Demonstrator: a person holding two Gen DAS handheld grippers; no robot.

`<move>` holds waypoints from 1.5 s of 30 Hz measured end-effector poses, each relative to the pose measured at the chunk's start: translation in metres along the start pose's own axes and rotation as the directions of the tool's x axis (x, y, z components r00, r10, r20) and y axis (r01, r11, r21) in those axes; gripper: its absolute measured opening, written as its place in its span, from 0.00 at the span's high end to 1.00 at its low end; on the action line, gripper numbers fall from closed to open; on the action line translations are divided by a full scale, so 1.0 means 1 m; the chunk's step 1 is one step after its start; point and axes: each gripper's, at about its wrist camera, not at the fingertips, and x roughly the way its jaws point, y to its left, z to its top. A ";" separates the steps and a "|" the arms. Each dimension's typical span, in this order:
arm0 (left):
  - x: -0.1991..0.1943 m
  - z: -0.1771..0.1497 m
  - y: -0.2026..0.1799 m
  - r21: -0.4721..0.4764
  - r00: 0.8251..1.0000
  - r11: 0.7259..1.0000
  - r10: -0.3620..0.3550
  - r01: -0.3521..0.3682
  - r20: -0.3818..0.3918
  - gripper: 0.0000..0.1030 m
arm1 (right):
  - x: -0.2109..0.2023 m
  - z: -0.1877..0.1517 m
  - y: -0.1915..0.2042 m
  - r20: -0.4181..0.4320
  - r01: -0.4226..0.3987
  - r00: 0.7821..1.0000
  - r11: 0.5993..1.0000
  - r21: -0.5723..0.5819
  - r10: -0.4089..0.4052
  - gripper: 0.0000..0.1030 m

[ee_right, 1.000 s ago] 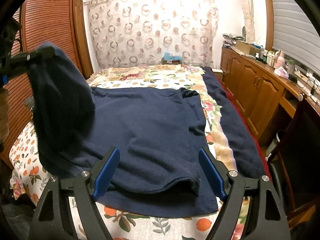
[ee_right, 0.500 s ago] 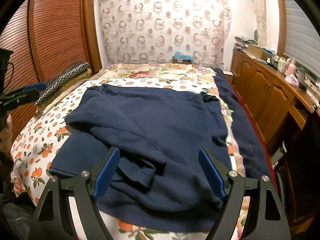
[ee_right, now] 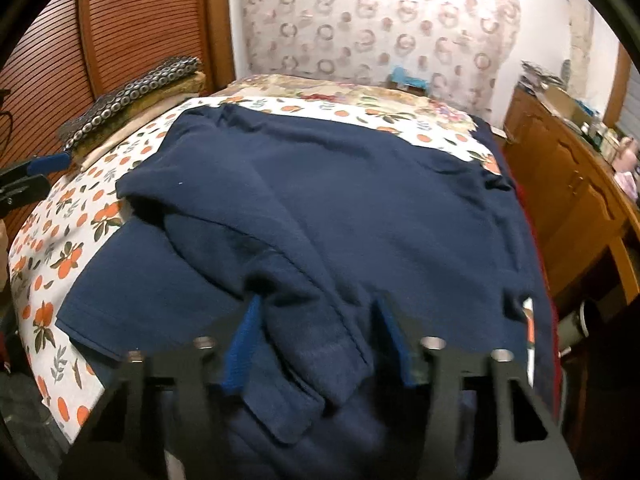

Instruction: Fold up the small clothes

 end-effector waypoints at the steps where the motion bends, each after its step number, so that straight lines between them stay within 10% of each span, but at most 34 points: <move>1: 0.000 -0.001 0.000 -0.001 1.000 1.000 -0.002 0.002 -0.002 0.23 | 0.000 0.000 0.000 0.008 -0.005 1.000 1.000 -0.006 0.005 0.74; 3: 0.000 -0.003 0.000 -0.001 1.000 1.000 0.001 -0.001 0.002 0.23 | -0.007 -0.001 0.003 0.038 -0.028 0.999 1.000 -0.014 0.029 0.87; 17: 0.003 -0.006 -0.002 -0.004 1.000 1.000 -0.001 0.001 -0.002 0.23 | -0.129 -0.005 0.000 0.335 -0.029 0.942 0.999 0.025 0.018 0.91; 29: 0.009 -0.008 -0.014 0.009 1.000 1.000 -0.016 0.016 -0.009 0.23 | -0.111 -0.068 -0.049 0.105 0.135 0.983 0.977 0.164 -0.154 0.90; 38: 0.011 -0.009 -0.019 0.016 1.000 1.000 -0.010 0.010 -0.011 0.23 | -0.111 -0.064 -0.046 0.099 0.163 0.977 0.965 0.207 -0.187 0.49; 45: 0.010 -0.009 -0.019 0.018 1.000 1.000 -0.002 0.002 -0.006 0.23 | -0.112 -0.058 -0.017 0.168 0.157 0.969 0.976 0.151 -0.182 0.42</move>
